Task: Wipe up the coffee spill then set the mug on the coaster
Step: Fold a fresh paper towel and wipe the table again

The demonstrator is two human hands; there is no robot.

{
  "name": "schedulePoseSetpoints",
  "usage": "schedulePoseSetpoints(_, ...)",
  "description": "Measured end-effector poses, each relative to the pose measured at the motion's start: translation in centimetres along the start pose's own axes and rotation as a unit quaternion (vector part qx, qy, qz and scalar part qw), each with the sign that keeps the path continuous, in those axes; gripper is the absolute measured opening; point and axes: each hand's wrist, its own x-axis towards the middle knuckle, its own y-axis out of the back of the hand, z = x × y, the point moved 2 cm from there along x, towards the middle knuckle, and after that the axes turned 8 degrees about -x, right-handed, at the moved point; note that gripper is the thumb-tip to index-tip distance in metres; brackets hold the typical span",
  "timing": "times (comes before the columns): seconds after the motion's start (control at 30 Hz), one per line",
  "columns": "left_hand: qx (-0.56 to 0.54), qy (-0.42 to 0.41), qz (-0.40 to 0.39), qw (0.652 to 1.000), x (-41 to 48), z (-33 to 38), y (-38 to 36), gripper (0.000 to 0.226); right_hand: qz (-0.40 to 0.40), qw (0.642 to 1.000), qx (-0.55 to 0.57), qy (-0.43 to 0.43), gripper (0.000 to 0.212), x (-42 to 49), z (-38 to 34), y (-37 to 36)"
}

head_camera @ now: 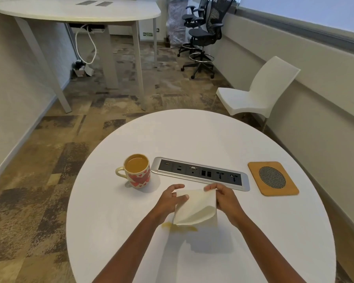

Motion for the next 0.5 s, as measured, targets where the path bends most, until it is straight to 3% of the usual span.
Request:
schedulePoseSetpoints(0.07, -0.003, -0.024, 0.031, 0.999, 0.3, 0.1, -0.2, 0.041, -0.022, 0.990, 0.135, -0.035, 0.021, -0.2, 0.1, -0.4)
schedulePoseSetpoints(0.13, -0.004, -0.041, 0.047, 0.998, 0.7, 0.3, -0.3, 0.040, -0.062, 0.961, 0.256, -0.081, 0.035, -0.1, 0.5, -0.3)
schedulePoseSetpoints(0.2, 0.010, -0.053, 0.042, 0.998, 0.9, 0.3, -0.8, 0.038, -0.111, 0.955, 0.256, -0.099, 0.043, -0.5, 0.7, -0.4)
schedulePoseSetpoints(0.27, 0.029, -0.067, 0.033, 0.997, 1.1, 0.3, -1.2, 0.036, -0.145, 0.964, 0.199, -0.100, 0.030, -0.9, 0.8, -0.8)
schedulePoseSetpoints(0.33, 0.069, -0.082, 0.036, 0.994, 1.1, 0.5, -1.5, 0.032, -0.091, 0.984, 0.127, -0.088, 0.031, -0.8, 0.8, -0.9)
schedulePoseSetpoints(0.4, 0.158, -0.123, 0.076, 0.977, 1.2, 0.7, -1.1, 0.030, 0.013, 0.995, 0.081, -0.061, 0.025, -0.3, 0.7, -0.3)
schedulePoseSetpoints(0.5, 0.372, -0.220, 0.147, 0.890, 1.3, 0.6, 1.1, 0.036, 0.164, 0.980, -0.115, 0.012, 0.032, 0.2, 0.6, 1.2)
